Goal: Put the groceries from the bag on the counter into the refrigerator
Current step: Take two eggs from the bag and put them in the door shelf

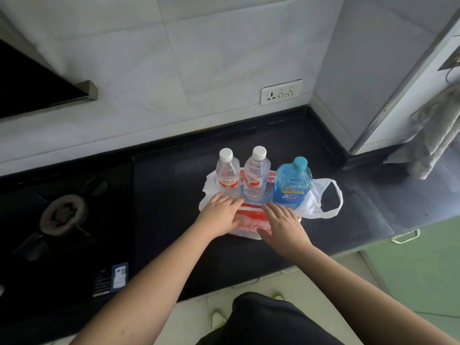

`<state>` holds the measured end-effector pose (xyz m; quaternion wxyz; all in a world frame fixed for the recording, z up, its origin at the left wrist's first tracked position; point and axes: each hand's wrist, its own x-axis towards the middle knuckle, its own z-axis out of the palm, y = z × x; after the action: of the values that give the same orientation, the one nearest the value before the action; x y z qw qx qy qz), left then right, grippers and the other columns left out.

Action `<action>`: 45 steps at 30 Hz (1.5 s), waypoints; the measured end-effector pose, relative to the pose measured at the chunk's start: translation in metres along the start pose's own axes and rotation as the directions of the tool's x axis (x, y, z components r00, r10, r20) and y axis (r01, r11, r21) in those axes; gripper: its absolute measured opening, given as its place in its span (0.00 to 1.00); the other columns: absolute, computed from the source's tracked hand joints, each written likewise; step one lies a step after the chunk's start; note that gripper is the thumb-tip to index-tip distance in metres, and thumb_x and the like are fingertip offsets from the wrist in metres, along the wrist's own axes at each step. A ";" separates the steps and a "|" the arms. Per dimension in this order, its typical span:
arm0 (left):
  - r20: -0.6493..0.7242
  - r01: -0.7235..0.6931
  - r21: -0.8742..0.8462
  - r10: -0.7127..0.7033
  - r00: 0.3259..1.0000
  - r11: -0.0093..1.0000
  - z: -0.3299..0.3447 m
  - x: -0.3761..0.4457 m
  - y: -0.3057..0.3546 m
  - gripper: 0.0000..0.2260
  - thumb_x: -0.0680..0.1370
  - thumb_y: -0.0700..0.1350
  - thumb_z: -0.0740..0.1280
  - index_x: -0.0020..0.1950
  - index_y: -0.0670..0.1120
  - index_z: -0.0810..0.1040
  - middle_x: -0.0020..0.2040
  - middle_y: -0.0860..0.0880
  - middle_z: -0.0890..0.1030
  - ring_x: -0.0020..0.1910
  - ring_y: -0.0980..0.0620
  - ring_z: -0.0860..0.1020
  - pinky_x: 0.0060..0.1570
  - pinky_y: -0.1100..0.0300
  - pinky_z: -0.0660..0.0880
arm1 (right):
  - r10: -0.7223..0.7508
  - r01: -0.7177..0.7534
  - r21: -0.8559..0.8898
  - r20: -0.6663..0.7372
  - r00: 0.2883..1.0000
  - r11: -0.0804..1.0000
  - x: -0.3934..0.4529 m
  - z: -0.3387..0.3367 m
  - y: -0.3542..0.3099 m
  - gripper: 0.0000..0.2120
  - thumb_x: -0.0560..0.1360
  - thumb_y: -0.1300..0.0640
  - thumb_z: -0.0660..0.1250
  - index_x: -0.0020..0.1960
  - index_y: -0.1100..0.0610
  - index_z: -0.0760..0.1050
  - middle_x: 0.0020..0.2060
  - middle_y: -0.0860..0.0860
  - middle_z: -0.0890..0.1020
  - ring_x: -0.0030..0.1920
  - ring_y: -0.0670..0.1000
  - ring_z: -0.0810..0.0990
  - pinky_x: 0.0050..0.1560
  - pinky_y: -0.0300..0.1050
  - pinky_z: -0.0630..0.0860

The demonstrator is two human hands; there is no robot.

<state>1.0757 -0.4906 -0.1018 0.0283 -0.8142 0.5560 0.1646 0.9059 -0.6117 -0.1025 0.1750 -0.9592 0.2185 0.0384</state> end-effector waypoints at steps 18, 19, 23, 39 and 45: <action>-0.197 -0.158 0.185 0.194 0.961 0.970 0.019 -0.029 -0.021 0.11 0.78 0.51 0.67 0.58 0.50 0.80 0.58 0.50 0.76 0.61 0.48 0.71 0.67 0.52 0.64 | -0.147 0.149 -0.064 0.038 0.988 0.987 -0.009 0.018 0.009 0.13 0.75 0.51 0.69 0.59 0.47 0.80 0.57 0.48 0.81 0.62 0.54 0.76 0.68 0.53 0.66; -0.217 -0.184 0.172 0.219 0.951 0.968 0.022 -0.030 -0.023 0.11 0.77 0.50 0.68 0.57 0.50 0.81 0.57 0.50 0.77 0.61 0.48 0.72 0.68 0.52 0.64 | -0.149 0.152 -0.067 0.046 0.988 0.986 -0.009 0.019 0.010 0.12 0.74 0.52 0.69 0.57 0.48 0.81 0.55 0.49 0.82 0.60 0.53 0.77 0.66 0.53 0.69; -0.189 -0.307 0.135 0.328 0.925 0.942 0.029 -0.035 -0.028 0.11 0.74 0.48 0.70 0.56 0.49 0.82 0.60 0.52 0.79 0.66 0.51 0.72 0.74 0.51 0.60 | -0.174 0.176 -0.054 0.045 0.984 0.983 -0.013 0.025 0.009 0.09 0.73 0.54 0.71 0.53 0.49 0.83 0.52 0.48 0.84 0.55 0.53 0.80 0.62 0.51 0.72; -0.172 -0.259 0.107 0.275 0.946 0.960 0.044 -0.047 -0.030 0.16 0.77 0.49 0.67 0.65 0.49 0.74 0.60 0.52 0.79 0.60 0.50 0.75 0.68 0.55 0.65 | -0.197 0.214 -0.082 0.177 0.964 0.973 -0.012 0.033 0.010 0.16 0.78 0.45 0.62 0.64 0.44 0.75 0.60 0.41 0.80 0.63 0.46 0.75 0.70 0.47 0.65; -0.197 -0.293 0.127 0.314 0.929 0.948 0.060 -0.055 -0.035 0.15 0.73 0.49 0.71 0.60 0.52 0.79 0.49 0.55 0.82 0.50 0.54 0.78 0.58 0.56 0.73 | -0.208 0.217 -0.037 0.159 0.965 0.976 -0.019 0.031 0.006 0.18 0.79 0.46 0.60 0.69 0.42 0.69 0.65 0.42 0.76 0.67 0.47 0.72 0.72 0.47 0.61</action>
<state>1.0756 -0.4148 -0.1468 -0.0189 -0.7291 0.6822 0.0515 0.8865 -0.5982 -0.1303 0.1684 -0.9757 0.0991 0.0994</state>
